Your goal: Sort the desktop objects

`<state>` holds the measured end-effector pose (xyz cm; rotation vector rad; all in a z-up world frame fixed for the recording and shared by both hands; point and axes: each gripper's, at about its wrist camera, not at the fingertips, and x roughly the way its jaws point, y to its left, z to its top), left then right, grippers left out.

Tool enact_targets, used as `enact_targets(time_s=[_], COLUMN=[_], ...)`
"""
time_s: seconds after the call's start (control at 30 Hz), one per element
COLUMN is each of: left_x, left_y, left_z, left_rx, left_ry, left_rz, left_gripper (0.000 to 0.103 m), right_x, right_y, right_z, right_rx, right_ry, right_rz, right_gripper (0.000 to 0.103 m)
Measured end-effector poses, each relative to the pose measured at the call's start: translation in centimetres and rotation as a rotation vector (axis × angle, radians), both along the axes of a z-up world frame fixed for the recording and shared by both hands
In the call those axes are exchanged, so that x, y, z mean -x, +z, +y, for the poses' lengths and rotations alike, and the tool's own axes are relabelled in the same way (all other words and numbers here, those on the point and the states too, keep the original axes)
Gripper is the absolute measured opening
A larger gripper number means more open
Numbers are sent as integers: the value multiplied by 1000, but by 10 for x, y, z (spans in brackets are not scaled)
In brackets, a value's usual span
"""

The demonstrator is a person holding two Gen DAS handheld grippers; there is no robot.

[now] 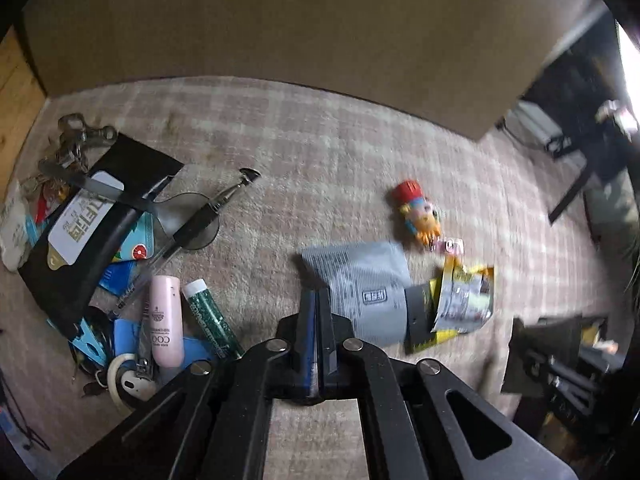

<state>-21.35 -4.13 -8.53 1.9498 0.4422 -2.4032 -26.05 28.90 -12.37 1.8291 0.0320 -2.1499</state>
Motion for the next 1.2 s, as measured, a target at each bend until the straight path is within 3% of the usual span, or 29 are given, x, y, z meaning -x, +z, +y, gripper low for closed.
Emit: enact_targets(time_s=[0.07,0.1,0.13,0.27,0.33,0.4,0.43,0.5,0.6,0.63,0.8,0.97,1.07,1.1,1.2], left_x=[2,1,1,2,-2,-9,-12,-17,-7,4,-14,-33,-36,-25,0], left_y=[-3,-3,-2,-18,-21,-18,-17,-11,-1,0,13,35,38,37,25], left_z=[0,3,8,31,37,47,48,47,23,3,-39,-53,-49,-31,-5], left_rx=[-49,-48,-25,90,148,202,211,211,126,95,74,37,0,6,31], left_ry=[-2,-6,-23,-95,-102,-129,-137,-144,-120,-115,-99,-89,-82,-91,-114], left_rz=[-34,-32,-19,-64,-40,3,14,28,15,13,42,71,28,30,26], left_gripper=[37,57,65,63,44,36,22,10,3,2,0,0,1,5,30], right_x=[2,2,1,-2,0,1,2,-2,-4,-5,-4,-9,-10,-10,-13], right_y=[6,6,9,16,22,15,15,10,16,19,25,45,49,50,51], right_z=[6,11,11,16,16,12,10,8,18,20,21,25,25,26,28], right_rx=[-9,-10,-7,-1,2,5,6,6,10,15,46,99,98,98,107], right_ry=[-3,-5,-8,-14,-14,-19,-24,-28,-31,-33,-41,-40,-36,-37,-43], right_rz=[13,15,14,11,10,12,13,14,20,24,42,59,63,64,59], right_gripper=[10,10,10,10,10,10,10,10,10,10,10,10,10,10,10])
